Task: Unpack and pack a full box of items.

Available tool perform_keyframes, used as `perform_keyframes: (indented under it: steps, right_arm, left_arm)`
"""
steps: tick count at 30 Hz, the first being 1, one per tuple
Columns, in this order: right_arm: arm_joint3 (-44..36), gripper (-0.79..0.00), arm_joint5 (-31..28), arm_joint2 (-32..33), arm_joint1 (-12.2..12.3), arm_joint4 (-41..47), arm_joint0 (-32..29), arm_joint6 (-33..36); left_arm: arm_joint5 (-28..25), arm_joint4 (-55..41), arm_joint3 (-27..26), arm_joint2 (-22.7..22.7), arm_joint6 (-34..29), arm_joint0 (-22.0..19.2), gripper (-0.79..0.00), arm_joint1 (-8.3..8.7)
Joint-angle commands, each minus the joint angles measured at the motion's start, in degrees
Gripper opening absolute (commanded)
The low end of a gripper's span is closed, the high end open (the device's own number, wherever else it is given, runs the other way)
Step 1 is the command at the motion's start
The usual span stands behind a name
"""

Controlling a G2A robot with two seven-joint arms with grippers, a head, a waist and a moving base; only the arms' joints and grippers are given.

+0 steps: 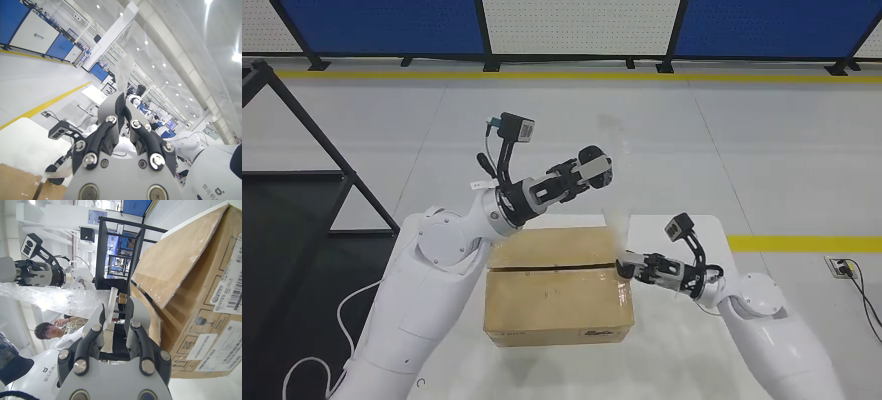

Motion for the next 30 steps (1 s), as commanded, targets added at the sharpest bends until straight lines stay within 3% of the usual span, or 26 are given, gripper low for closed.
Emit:
perform_keyframes:
  steps: [1, 3, 8, 13, 23, 30]
  right_arm:
    - [-1.15, -0.499, 0.59, 0.45, 0.24, -1.86, -0.37, -1.21]
    - [-2.37, -0.434, 1.03, 1.03, 0.51, -3.52, -0.87, -2.23]
    - [-5.38, -0.360, 2.42, 2.59, 1.14, -6.25, -2.51, -4.42]
    - [-7.60, -0.326, 3.91, 4.14, 1.70, -8.44, -4.01, -6.37]
    - [-12.15, -0.357, 3.16, 7.70, 2.62, -8.53, -7.95, -8.17]
    - [-14.67, -0.354, 1.80, 8.93, 2.93, -7.49, -10.31, -8.20]
  left_arm:
    - [-0.06, -0.16, 0.23, -0.14, -0.21, 0.17, -0.785, 0.01]
    - [-0.12, -0.36, 0.50, -0.29, -0.39, 0.32, -0.785, 0.01]
    - [-0.20, -0.91, 1.20, -0.37, -0.72, 0.55, -0.785, -0.05]
    - [-0.51, -1.05, 2.65, 0.03, -0.79, 0.59, -0.785, -0.25]
    - [-1.24, -2.50, 6.22, 0.68, -2.17, -1.00, -0.785, -0.77]
    - [-2.04, -3.47, 10.15, 2.64, -6.39, -3.83, -0.785, -1.46]
